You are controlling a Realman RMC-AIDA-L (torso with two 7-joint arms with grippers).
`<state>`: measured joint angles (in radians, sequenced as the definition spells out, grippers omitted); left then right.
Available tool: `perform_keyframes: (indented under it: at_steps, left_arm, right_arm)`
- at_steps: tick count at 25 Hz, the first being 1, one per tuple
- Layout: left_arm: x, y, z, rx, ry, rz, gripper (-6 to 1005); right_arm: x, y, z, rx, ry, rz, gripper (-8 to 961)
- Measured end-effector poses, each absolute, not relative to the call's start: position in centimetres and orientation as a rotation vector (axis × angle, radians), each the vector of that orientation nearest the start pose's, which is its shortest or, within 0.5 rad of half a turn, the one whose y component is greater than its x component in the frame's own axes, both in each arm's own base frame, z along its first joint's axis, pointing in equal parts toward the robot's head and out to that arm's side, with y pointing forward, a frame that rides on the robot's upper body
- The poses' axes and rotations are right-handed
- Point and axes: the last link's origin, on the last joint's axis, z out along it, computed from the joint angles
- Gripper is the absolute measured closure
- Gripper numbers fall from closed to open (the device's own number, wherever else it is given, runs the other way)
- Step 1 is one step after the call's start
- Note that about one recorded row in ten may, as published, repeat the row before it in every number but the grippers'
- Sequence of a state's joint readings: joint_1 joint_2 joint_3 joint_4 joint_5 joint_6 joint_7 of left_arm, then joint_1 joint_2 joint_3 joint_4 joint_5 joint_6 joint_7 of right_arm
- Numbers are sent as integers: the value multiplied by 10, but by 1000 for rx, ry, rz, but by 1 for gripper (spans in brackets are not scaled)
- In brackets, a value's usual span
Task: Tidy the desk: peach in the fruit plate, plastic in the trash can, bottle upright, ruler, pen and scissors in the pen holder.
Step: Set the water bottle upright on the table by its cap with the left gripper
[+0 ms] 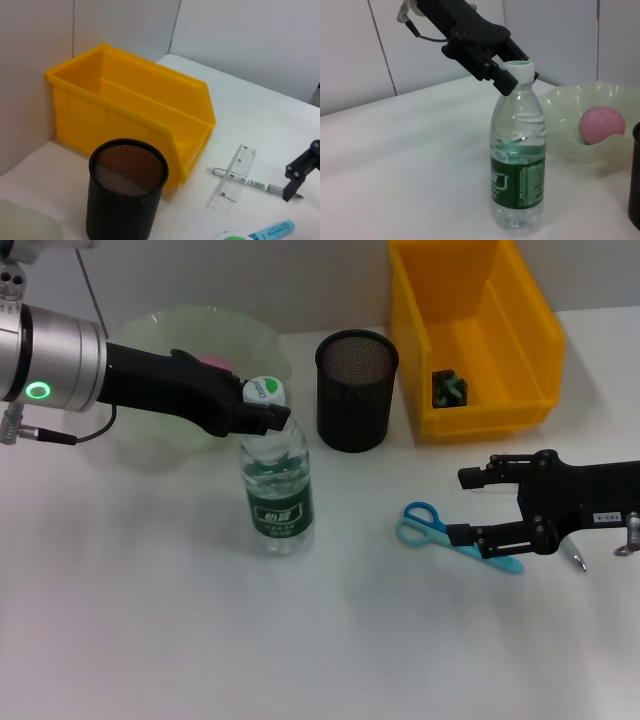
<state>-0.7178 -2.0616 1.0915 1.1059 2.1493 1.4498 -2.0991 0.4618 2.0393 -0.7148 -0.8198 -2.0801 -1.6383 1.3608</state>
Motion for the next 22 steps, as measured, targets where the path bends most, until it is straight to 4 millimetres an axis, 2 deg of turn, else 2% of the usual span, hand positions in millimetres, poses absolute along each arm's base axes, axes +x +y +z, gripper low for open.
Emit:
perform_keyframes:
  at_steps: [10, 15, 22]
  left_arm:
    - [-142, 392, 16, -2833, -544, -218, 555]
    - [-153, 385, 26, -2825, -391, -192, 555]
    - [-161, 383, 39, -2802, -365, -186, 555]
  right_arm:
    - [281, 318, 33, -2790, 475, 492, 160]
    - [281, 318, 32, -2788, 490, 494, 160]
    - [280, 318, 32, -2789, 489, 495, 160]
